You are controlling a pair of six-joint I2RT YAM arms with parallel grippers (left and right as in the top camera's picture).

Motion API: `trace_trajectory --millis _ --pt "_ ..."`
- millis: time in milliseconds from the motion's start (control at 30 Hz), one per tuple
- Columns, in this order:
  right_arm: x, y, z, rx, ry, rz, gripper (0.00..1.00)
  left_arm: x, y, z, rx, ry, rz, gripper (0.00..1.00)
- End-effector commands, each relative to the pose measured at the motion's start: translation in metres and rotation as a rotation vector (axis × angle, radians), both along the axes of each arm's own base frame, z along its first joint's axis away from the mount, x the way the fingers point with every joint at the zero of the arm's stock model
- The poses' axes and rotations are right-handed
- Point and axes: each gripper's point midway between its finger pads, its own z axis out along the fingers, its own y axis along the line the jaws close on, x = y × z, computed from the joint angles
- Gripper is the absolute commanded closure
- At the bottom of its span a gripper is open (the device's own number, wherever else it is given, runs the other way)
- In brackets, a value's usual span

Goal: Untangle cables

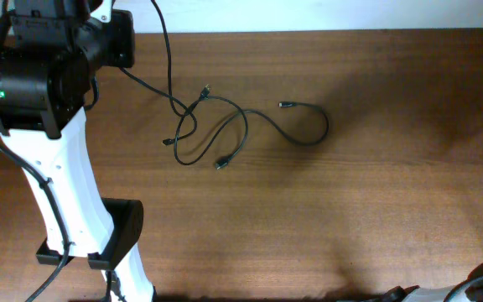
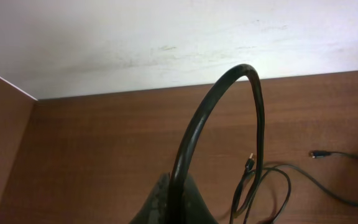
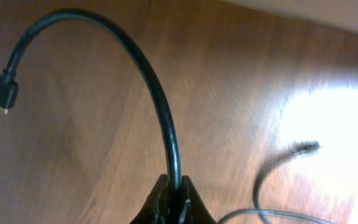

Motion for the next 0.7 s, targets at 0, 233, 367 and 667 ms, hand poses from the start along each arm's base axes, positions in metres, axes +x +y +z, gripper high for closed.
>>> trace_trajectory --millis 0,233,367,667 --pt "0.043 0.008 0.019 -0.089 -0.076 0.218 0.96 -0.004 0.002 0.006 -0.004 -0.016 0.001 1.0" --pt "0.202 0.076 0.003 -0.298 -0.112 0.727 0.96 -0.004 0.002 0.005 -0.004 -0.013 0.001 1.0" --pt "0.259 0.109 0.007 -0.575 0.042 0.807 0.96 -0.005 0.002 0.005 -0.005 -0.011 0.001 1.0" --pt "0.304 0.12 0.184 -0.657 -0.626 0.709 0.96 -0.005 -0.011 0.005 -0.036 -0.011 -0.028 1.0"
